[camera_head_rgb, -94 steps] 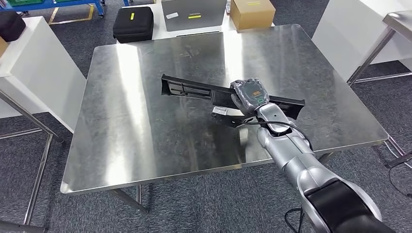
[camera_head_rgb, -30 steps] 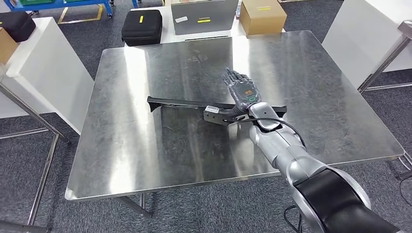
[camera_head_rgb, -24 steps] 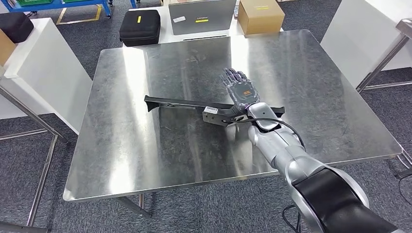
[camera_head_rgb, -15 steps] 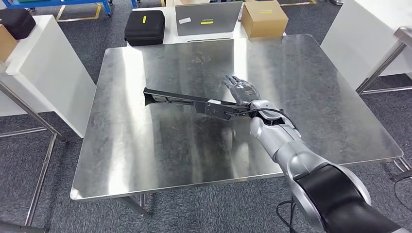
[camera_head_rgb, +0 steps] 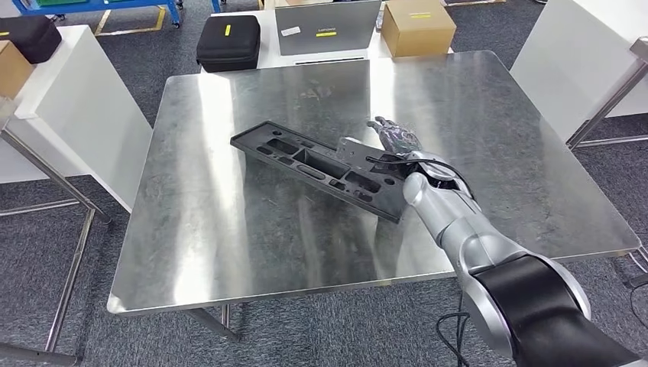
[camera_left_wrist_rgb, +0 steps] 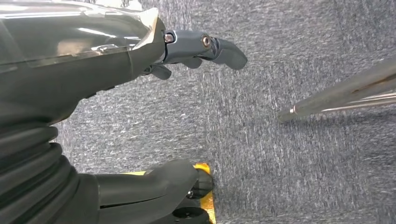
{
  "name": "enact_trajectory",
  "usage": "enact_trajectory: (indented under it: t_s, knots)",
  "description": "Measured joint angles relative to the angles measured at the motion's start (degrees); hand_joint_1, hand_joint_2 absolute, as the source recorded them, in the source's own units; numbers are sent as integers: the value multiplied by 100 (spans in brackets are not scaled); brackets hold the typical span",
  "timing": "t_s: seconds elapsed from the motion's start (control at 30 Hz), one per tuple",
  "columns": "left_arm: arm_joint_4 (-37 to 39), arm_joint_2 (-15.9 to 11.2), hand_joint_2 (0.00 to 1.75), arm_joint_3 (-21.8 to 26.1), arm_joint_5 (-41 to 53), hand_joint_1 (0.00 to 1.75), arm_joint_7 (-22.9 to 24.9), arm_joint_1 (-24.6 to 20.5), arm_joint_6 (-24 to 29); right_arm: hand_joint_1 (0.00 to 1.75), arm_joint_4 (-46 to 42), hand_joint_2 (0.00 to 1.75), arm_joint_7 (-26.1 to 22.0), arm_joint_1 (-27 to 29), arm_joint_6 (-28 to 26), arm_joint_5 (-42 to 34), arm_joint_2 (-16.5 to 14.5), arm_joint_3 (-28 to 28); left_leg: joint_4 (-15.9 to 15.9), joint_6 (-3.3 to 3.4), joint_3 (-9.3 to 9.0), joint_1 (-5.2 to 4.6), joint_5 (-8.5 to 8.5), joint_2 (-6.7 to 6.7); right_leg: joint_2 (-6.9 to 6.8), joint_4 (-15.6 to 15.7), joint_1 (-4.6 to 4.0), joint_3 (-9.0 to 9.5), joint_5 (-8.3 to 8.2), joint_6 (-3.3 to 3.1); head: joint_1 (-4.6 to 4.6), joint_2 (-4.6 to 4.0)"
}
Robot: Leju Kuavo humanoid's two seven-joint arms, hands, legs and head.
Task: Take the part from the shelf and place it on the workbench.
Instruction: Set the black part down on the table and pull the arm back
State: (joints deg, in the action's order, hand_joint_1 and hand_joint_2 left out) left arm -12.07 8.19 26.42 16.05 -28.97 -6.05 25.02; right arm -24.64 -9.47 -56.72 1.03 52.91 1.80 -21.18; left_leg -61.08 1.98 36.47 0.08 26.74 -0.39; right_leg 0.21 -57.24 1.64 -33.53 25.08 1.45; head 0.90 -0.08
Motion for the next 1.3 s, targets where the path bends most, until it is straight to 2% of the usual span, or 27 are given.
enact_trajectory:
  t_s: [0.1, 0.13, 0.17, 0.2, 0.27, 0.3, 0.33, 0.4, 0.47, 0.53, 0.6, 0.63, 0.67, 0.7, 0.73, 0.77, 0.83, 0.87, 0.9, 0.97, 1.03, 1.1, 1.13, 1.17, 1.2, 1.27, 1.3]
  knots:
    - [0, 7, 175, 31, 6, 0, 11, 11, 13, 0, -66, 0, -121, -15, 183, -97, 55, -2, -1077, -101, 520, 55, 501, 15, 0, -1, -2, -2, 2, -45, 13, 0]
    - [0, 10, 175, 38, 8, 0, 13, 18, 13, 0, -85, 0, -142, -14, 232, -120, 78, -4, -1312, -114, 650, 65, 550, 18, -1, -2, -4, -3, 3, -46, 14, 0]
    - [0, 13, 175, 41, 8, 0, 14, 25, 13, 0, -102, 0, -157, -15, 272, -140, 100, -7, -1333, -113, 678, 69, 490, 21, -1, -3, -6, -2, 5, -47, 14, -1]
    - [0, 14, 175, 43, 9, 0, 14, 30, 12, 0, -127, 0, -168, -17, 309, -161, 120, -9, -1119, -95, 587, 69, 329, 22, 0, -2, -8, 3, 5, -47, 14, 0]
    - [0, 13, 175, 45, 11, 0, 14, 26, 13, 0, -192, 0, -193, -31, 357, -215, 151, -14, -305, -12, 187, 54, -50, 21, 8, 1, -18, 15, 7, -43, 13, 0]
    - [0, 11, 175, 46, 14, 0, 14, 20, 14, 0, -226, 0, -209, -47, 366, -244, 169, -21, 26, 32, 23, 35, -160, 25, 11, 3, -33, 13, 10, -35, 12, 0]
    - [0, 10, 175, 48, 18, 0, 14, 15, 15, 0, -255, 0, -223, -62, 360, -275, 189, -34, 219, 68, -72, 15, -200, 28, 13, 6, -44, 8, 13, -20, 11, -1]
    - [0, 12, 175, 49, 31, 0, 14, 13, 24, 0, -319, 0, -237, -84, 310, -339, 240, -86, 291, 114, -95, -21, -194, 34, 10, 30, -57, 2, 9, 36, 12, -1]
    - [0, 20, 175, 49, 55, 0, 5, 17, 46, 0, -406, 0, -207, -103, 191, -398, 314, -153, 406, 178, -159, -4, -255, 41, 1, -8, -72, -27, 40, 88, -2, -1]
    - [0, 32, 175, 49, 90, 0, -31, 14, 81, 0, -474, 0, -124, -153, -23, -440, 423, -216, 521, 250, -229, 9, -321, 46, -8, -438, -84, -236, 253, 62, -20, -1]
    - [0, 45, 175, 49, 120, 0, -110, 12, 96, 0, -500, 0, -26, -194, -266, -477, 555, -261, 531, 282, -236, -10, -332, 28, -11, -1210, -73, -609, 554, 22, -25, 0]
    - [0, 50, 175, 49, 128, 0, -154, 18, 91, 0, -504, 0, 7, -204, -358, -507, 628, -274, 525, 281, -235, -12, -331, 15, -11, -1488, -71, -754, 630, 35, -28, 0]
    - [1, 57, 175, 49, 128, 0, -187, 26, 92, 0, -506, 0, 24, -222, -423, -544, 695, -285, 515, 277, -233, -13, -326, 1, -11, -1561, -70, -802, 616, 72, -31, 0]
    - [1, 64, 175, 50, 122, 0, -174, 31, 106, 0, -506, 0, 30, -253, -466, -590, 754, -294, 500, 267, -232, -12, -317, -6, -12, -1395, -69, -732, 514, 124, -34, -1]
    - [3, 70, 175, 58, 105, 0, -105, 31, 126, 0, -506, 0, 31, -301, -494, -634, 803, -303, 474, 250, -230, -11, -300, -10, -16, -1013, -61, -550, 347, 181, -37, -1]
    - [4, 74, 131, 73, 85, 0, -1, 28, 148, 0, -505, 0, 35, -358, -512, -669, 837, -311, 436, 224, -221, -18, -276, -9, -24, -589, -54, -347, 191, 218, -39, -1]
    - [8, 76, 131, 108, 46, 0, 214, 19, 152, 0, -502, 0, 48, -471, -536, -717, 880, -333, 352, 169, -180, -49, -222, -7, -28, -50, -54, -72, 9, 199, -39, 0]
    - [9, 74, 131, 122, 34, 0, 297, 21, 113, 0, -498, 0, 56, -511, -546, -735, 893, -348, 329, 150, -160, -65, -207, -4, -26, 3, -66, -46, -4, 155, -35, 0]
    - [10, 73, 175, 130, 25, 0, 358, 23, 51, 0, -493, 0, 66, -541, -556, -751, 901, -364, 317, 136, -148, -70, -201, -2, -17, 0, -77, -43, -13, 114, -32, 1]
    - [11, 59, 175, 138, 31, 0, 444, 28, -66, 0, -476, 87, 81, -595, -579, -789, 907, -399, 259, 96, -119, -53, -153, 6, -9, -1, -43, -47, -28, 46, -28, 0]
    - [11, 50, 175, 140, 54, 0, 465, 24, -87, 0, -458, 175, 63, -652, -622, -842, 906, -427, -119, 19, 47, -23, 89, 14, -4, 7, 0, -39, -40, -7, -19, 0]
    - [11, 52, 175, 150, 59, 0, 475, 19, -86, 0, -438, 175, 21, -680, -721, -893, 904, -449, -869, -50, 401, 14, 450, 20, -4, 6, -10, -39, -39, -27, -9, 0]
    - [11, 51, 175, 160, 60, 0, 477, 19, -86, 0, -425, 175, 5, -685, -782, -915, 901, -463, -1187, -66, 564, 29, 557, 22, -4, 5, -18, -41, -38, -28, -8, 0]
    - [11, 50, 175, 171, 63, 0, 476, 19, -86, 0, -411, 175, -21, -685, -836, -942, 897, -480, -1328, -72, 649, 42, 560, 22, -3, 4, -22, -41, -36, -31, -8, 0]
    - [11, 47, 175, 181, 66, 0, 474, 19, -86, 0, -399, 175, -60, -686, -871, -975, 892, -496, -1233, -81, 616, 51, 450, 23, -2, 3, -26, -36, -33, -35, -9, 0]
    - [11, 37, 175, 191, 70, 0, 464, 18, -81, 0, -388, 175, -165, -707, -891, -1039, 884, -526, -470, -122, 250, 81, 38, 24, 1, 3, -30, -16, -23, -50, -10, 0]
    - [11, 32, 175, 192, 71, 0, 460, 15, -80, 0, -388, 175, -207, -733, -898, -1059, 881, -537, -75, -159, 46, 84, -104, 18, 4, 1, -50, -17, -19, -54, -10, 0]
